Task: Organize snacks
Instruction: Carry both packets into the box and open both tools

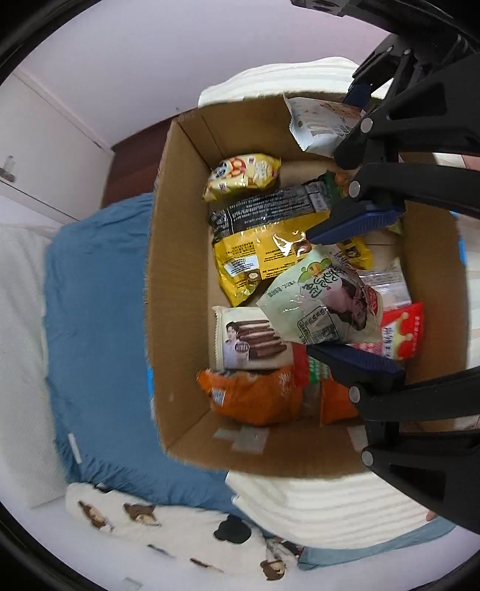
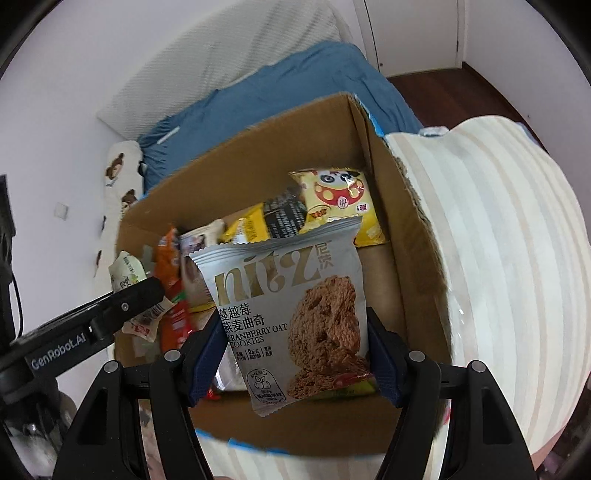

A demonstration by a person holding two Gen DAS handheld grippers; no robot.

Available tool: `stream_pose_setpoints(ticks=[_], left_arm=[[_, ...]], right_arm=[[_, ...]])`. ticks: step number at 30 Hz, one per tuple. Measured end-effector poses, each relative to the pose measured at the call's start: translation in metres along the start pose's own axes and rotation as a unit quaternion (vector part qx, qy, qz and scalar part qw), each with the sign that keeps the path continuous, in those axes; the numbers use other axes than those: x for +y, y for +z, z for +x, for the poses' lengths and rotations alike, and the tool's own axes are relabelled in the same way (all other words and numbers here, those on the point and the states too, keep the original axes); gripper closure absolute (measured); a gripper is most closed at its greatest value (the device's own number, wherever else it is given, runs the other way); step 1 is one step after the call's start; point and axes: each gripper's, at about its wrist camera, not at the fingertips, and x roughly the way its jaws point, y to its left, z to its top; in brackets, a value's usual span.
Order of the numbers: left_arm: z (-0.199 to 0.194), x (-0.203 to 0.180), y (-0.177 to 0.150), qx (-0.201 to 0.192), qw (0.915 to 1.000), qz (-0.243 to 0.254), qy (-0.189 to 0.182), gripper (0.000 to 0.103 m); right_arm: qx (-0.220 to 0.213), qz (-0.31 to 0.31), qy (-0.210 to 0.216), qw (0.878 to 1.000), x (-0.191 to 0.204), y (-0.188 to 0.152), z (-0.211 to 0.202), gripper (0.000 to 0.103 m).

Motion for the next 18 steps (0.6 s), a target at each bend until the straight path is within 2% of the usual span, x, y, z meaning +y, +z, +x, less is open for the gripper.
stream_pose_setpoints(ticks=[5, 7, 9, 11, 13, 16, 18], left_arm=[[0.033, -0.004, 0.019, 0.049, 0.9987, 0.010, 0.005, 0.050], [0.039, -0.004, 0.024, 0.056, 0.9984, 0.013, 0.006, 0.049], [0.039, -0.002, 0.028, 0.052, 0.9984, 0.016, 0.017, 0.041], [0.036, 0.002, 0.030, 0.042, 0.9990, 0.007, 0.009, 0.025], [0.033, 0.005, 0.030, 0.038, 0.9993, 0.003, 0.004, 0.024], [0.030, 0.008, 0.026, 0.035, 0.9994, 0.002, 0.005, 0.010], [0.025, 0.011, 0.021, 0.030, 0.9995, 0.003, 0.007, 0.010]], right_arm=[[0.029, 0.015, -0.016, 0.999, -0.005, 0.011, 0.030, 0.027], [0.036, 0.009, -0.006, 0.999, 0.001, 0.014, 0.035, 0.013], [0.037, 0.003, -0.017, 0.999, 0.007, 0.016, 0.037, 0.005], [0.034, -0.001, -0.025, 0.999, 0.011, 0.018, 0.037, 0.005], [0.038, -0.001, -0.028, 0.999, 0.011, 0.018, 0.039, 0.005], [0.039, -0.003, -0.035, 0.999, 0.009, 0.015, 0.040, 0.005], [0.039, -0.005, -0.037, 0.999, 0.010, 0.012, 0.040, 0.005]])
